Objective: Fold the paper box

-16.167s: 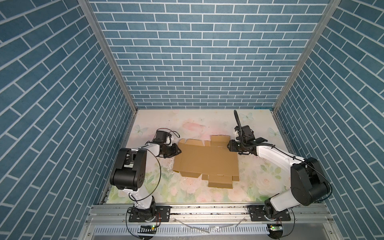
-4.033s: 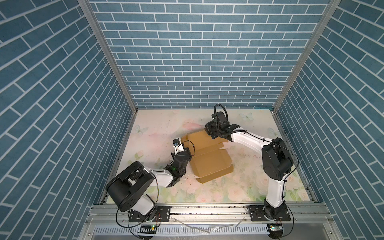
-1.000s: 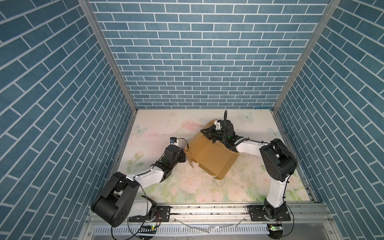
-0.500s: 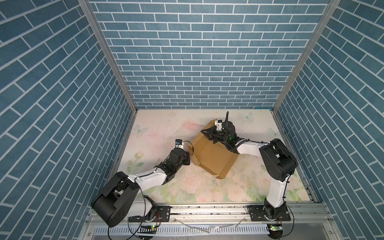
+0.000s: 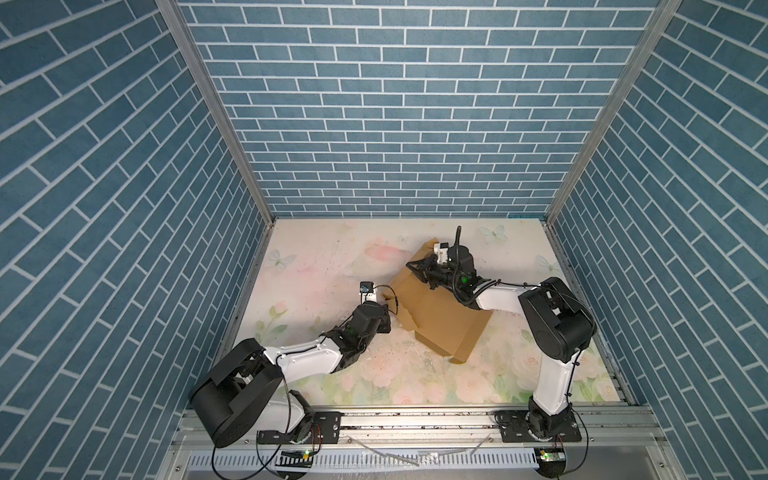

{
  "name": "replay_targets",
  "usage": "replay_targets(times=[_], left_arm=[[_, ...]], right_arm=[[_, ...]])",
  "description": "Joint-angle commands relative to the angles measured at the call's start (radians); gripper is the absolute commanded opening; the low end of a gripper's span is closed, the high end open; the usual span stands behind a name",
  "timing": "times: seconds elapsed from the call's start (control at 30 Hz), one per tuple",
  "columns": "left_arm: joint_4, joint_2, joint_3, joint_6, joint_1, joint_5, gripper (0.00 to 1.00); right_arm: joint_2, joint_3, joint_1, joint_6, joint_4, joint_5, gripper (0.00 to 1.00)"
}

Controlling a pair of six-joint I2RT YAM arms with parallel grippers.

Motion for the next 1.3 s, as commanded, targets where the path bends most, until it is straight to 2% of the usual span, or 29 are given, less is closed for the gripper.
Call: replay_targets(times=[0.0,0.27,0.47,0.7,1.27], left_arm=[[0.052,-0.003,0.021,-0.029,-0.031,-0.043,0.35],[0.043,-0.035,0.003,-0.045,-0.082,-0.096,0.38],[0.048,-0.018,0.009,-0.048,-0.11,-0.121,0.38],[0.043,0.003,0.021,-0.049,-0.127,-0.142,0.38],[0.025,0.046,0.051,-0.081,-0.207,-0.208,0.4]], right_arm=[[-0.037,-0.028,0.005,-0.045,0.04,0.004,0.02],[-0.066,-0.035,0.004,-0.074,0.074,-0.025,0.01],[-0.086,-0.096,-0.011,-0.081,0.175,-0.06,0.01],[-0.14,-0.162,-0.034,-0.134,0.162,-0.071,0.01],[-0.108,-0.3,-0.08,-0.098,0.338,-0.074,0.0]])
